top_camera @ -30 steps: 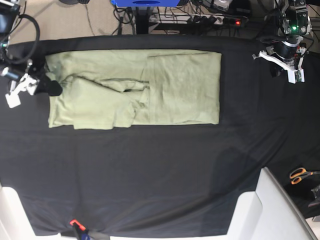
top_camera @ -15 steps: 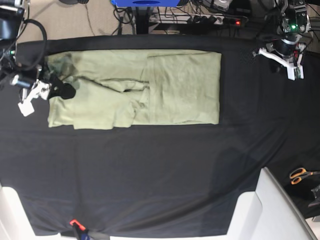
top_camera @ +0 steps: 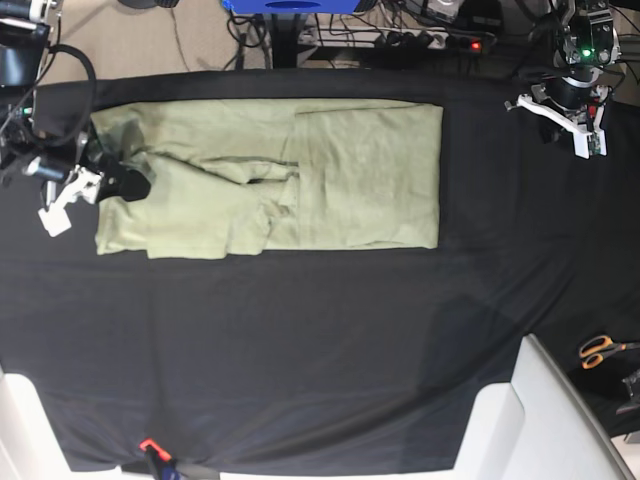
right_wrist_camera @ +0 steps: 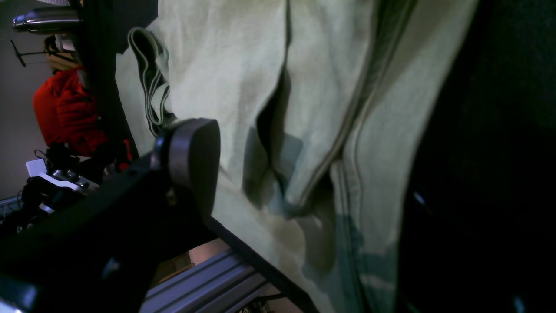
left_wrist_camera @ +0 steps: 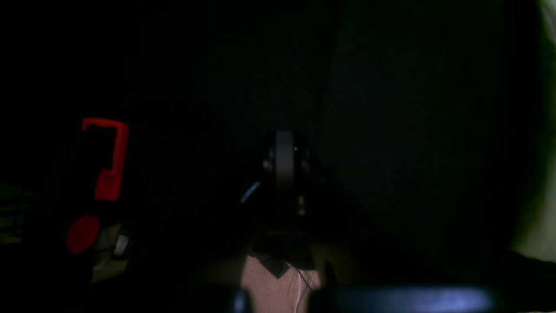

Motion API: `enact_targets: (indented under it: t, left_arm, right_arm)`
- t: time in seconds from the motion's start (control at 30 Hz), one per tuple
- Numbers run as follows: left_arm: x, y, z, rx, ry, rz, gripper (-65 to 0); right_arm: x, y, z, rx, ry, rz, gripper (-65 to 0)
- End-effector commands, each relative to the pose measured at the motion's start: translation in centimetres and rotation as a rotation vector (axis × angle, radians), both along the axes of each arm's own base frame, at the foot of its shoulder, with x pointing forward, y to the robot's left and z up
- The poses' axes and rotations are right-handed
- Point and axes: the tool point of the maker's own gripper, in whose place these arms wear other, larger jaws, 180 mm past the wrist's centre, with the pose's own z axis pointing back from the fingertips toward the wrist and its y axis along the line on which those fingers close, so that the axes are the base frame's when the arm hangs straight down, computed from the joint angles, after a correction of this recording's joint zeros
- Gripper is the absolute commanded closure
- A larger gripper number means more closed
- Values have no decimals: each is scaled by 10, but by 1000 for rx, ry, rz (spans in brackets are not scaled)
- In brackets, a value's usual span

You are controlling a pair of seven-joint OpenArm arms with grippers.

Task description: Fold the T-shirt properly

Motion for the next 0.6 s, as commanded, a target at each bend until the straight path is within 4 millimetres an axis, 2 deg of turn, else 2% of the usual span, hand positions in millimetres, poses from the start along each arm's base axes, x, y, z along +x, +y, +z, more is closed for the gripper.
enact_targets:
  t: [0.0, 0.17, 0.33, 0.57]
  left_arm:
    - [6, 6, 9, 24, -32, -4, 0]
    - [11, 6, 11, 23, -44, -3, 0]
    - [13, 7, 12, 23, -47, -3, 0]
    - [14, 6, 12, 23, -47, -3, 0]
  right_arm:
    - [10, -6, 8, -7, -34, -2, -405]
    - [7, -5, 8, -6, -22, 12, -405]
    - [5, 5, 6, 14, -15, 20, -405]
    - [4, 5, 6, 15, -13, 23, -396]
